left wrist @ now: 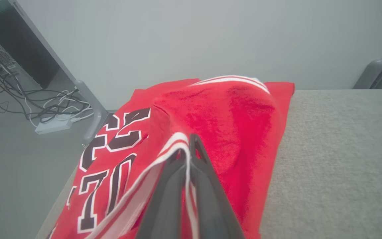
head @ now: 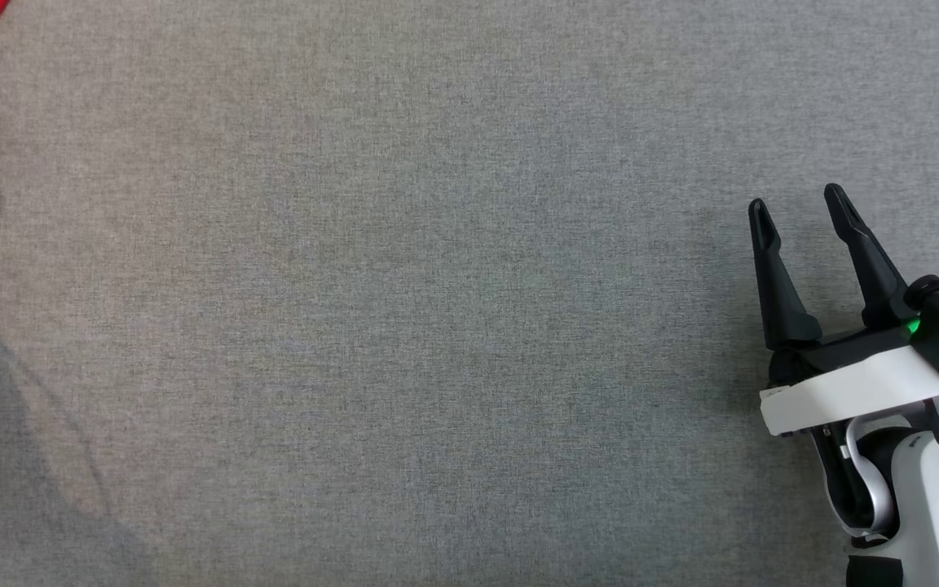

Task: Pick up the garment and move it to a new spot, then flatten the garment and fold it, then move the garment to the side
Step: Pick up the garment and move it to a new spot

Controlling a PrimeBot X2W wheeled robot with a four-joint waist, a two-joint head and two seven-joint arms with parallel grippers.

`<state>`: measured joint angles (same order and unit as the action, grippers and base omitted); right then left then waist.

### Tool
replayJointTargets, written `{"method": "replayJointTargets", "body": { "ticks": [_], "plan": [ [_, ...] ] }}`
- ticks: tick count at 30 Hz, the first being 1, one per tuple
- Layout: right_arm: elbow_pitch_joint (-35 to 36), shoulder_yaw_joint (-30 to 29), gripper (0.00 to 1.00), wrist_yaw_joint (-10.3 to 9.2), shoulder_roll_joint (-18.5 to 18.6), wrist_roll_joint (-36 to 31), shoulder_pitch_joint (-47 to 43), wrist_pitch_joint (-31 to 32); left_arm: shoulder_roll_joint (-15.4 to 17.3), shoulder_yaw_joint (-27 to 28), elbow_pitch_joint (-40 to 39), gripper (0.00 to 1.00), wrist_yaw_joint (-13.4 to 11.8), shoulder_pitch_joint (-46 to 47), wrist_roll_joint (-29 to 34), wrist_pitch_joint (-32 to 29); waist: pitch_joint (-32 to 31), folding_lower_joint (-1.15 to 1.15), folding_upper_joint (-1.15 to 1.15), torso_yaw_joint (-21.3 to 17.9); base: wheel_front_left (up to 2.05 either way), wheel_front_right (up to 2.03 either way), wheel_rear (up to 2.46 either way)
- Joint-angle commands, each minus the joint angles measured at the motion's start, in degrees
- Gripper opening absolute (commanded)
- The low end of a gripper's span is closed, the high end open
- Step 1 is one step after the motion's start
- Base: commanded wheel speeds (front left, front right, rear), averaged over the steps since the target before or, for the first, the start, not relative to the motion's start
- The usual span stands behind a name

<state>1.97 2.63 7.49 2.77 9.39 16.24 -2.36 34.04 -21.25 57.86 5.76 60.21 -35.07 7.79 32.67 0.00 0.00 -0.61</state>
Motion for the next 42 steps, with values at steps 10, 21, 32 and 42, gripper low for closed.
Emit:
{"method": "replayJointTargets", "body": {
  "ticks": [10,21,32,42],
  "plan": [
    [-4.3,0.2,1.0,0.0,0.2,2.3,0.3,-2.6,-4.7,-5.1,-1.7,0.0,1.6,6.6,1.8,1.7,-6.4,0.0,0.0,-1.3,0.0,0.0,0.0],
    [-8.2,-0.1,1.0,0.0,0.2,4.5,-1.6,-5.0,-14.5,-10.7,-7.6,0.0,1.7,7.2,1.9,-0.1,-13.3,0.0,0.0,-3.3,0.0,0.0,0.0],
    [-9.6,0.7,1.0,0.0,0.3,6.5,-3.1,-6.0,-30.1,-18.3,-10.2,0.0,1.6,-2.5,-0.2,2.4,-17.3,0.0,0.0,-7.0,0.0,0.0,0.0],
    [-11.6,2.3,1.0,0.0,0.2,8.7,-2.4,-7.4,-30.9,-32.7,-20.3,0.0,-1.7,-9.1,-10.9,1.1,-17.0,0.0,0.0,-15.4,0.0,0.0,0.0]
  ]
}}
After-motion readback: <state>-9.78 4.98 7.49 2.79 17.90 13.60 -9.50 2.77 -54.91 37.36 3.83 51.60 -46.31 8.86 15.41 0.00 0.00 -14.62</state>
